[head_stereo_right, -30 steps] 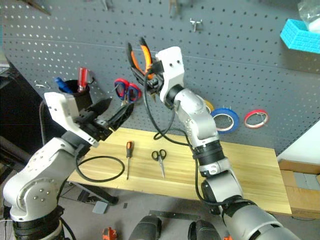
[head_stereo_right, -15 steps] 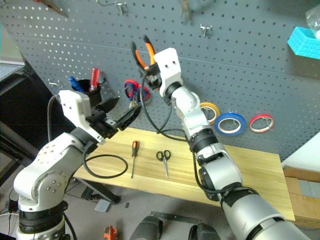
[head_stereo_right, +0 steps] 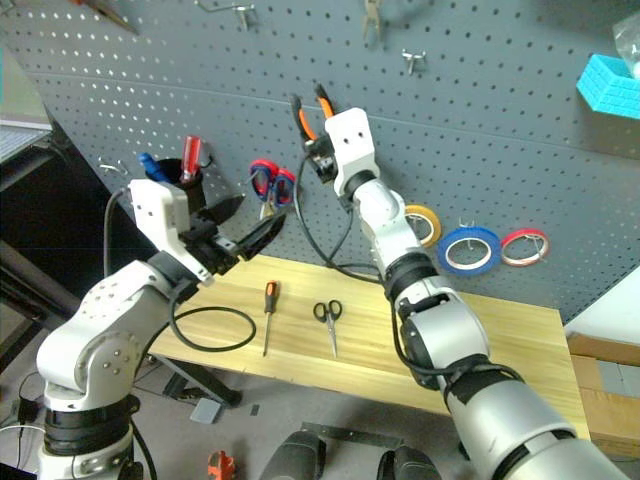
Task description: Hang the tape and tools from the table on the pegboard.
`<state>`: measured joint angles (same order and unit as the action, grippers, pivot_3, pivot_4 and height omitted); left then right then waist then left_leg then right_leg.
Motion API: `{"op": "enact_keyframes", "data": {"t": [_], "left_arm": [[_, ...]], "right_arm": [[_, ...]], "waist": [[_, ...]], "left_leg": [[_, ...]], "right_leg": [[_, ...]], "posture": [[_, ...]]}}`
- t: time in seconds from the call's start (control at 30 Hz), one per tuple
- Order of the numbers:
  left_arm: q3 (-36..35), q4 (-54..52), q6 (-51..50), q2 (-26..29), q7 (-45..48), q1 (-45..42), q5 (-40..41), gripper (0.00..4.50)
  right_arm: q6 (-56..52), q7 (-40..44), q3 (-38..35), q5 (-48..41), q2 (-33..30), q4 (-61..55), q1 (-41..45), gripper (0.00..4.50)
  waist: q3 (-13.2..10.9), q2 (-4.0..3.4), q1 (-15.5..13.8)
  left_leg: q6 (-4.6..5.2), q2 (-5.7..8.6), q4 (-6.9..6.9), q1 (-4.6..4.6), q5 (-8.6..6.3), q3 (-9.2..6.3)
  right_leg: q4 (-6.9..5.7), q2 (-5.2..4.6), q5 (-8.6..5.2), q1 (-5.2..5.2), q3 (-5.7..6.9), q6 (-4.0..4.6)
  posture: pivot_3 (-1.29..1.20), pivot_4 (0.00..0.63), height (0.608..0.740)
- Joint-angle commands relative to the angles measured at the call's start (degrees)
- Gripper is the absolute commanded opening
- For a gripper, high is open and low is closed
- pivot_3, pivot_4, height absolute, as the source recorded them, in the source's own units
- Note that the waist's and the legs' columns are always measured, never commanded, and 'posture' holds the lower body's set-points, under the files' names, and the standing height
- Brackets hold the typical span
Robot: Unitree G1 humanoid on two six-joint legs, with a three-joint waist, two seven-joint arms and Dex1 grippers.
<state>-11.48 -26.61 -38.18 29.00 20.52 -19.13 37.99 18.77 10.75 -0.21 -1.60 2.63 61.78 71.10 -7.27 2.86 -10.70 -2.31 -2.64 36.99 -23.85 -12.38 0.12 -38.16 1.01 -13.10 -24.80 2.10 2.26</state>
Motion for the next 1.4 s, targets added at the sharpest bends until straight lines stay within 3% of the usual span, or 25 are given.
{"op": "enact_keyframes", "data": {"t": [0.03, 0.77, 0.93, 0.97, 1.27, 1.4], "left_arm": [[-0.28, -1.66, 0.87, 0.01, 0.49, -0.68, 0.1, 4.5], [0.38, -1.23, 0.64, -0.42, 0.89, -1.16, -0.07, 4.5], [0.51, -1.03, 0.57, -0.39, 0.94, -1.56, -0.11, 4.5], [0.55, -0.97, 0.56, -0.42, 0.93, -1.69, -0.11, 4.5], [0.62, -1.7, 0.33, -0.5, 0.52, -0.98, 0.14, 4.5], [1.05, -4.64, -1.01, -1.55, -1.45, 1.29, 0.85, 4.5]], "right_arm": [[1.97, -0.92, -1.14, -0.2, -0.08, -0.82, 0.37, 2.7], [-1.23, -4.46, -1.06, 2.1, -1.47, 1.72, -4.28, 2.7], [-1.24, -4.99, -1.27, 2.37, -1.55, 1.53, -3.87, 4.35], [-1.18, -5.31, -1.21, 2.53, -1.54, 1.49, -3.85, 4.47], [-1.92, -3.74, -0.76, 2.11, -2.31, -2.71, -5.9, 4.47], [-7.56, 1.68, 0.33, 0.83, -3.64, -16.2, -12.3, 4.47]], "waist": [[0.0, 0.0, 0.0], [0.03, -0.01, 0.07], [0.03, -0.02, 0.16], [0.03, -0.02, 0.13], [0.04, -0.04, 0.15], [0.04, -0.04, 0.15]], "left_leg": [[0.0, 0.0, 0.0, 0.0, 0.0, 0.0], [0.06, 0.01, 0.03, 0.2, 0.03, -0.03], [0.06, 0.01, 0.0, 0.6, 0.04, -0.02], [0.06, 0.01, 0.0, 0.73, 0.03, -0.01], [0.34, -0.02, -0.04, 0.94, 0.2, 0.01], [0.34, -0.04, -0.09, 0.9, 0.2, 0.01]], "right_leg": [[0.0, 0.0, 0.0, 0.0, 0.0, 0.0], [-0.07, 0.0, 0.01, 0.19, 0.01, 0.02], [0.0, 0.0, 0.0, 0.63, 0.02, 0.02], [-0.01, 0.0, -0.01, 0.73, 0.02, 0.01], [-0.02, 0.01, 0.0, 0.89, 0.05, -0.02], [0.03, 0.0, -0.01, 0.88, 0.05, -0.03]], "posture": [[0.36, 0.025, 0.74], [0.34, 0.033, 0.74], [0.33, 0.033, 0.74], [0.33, 0.032, 0.74], [0.32, 0.038, 0.74], [0.31, 0.056, 0.74]]}}
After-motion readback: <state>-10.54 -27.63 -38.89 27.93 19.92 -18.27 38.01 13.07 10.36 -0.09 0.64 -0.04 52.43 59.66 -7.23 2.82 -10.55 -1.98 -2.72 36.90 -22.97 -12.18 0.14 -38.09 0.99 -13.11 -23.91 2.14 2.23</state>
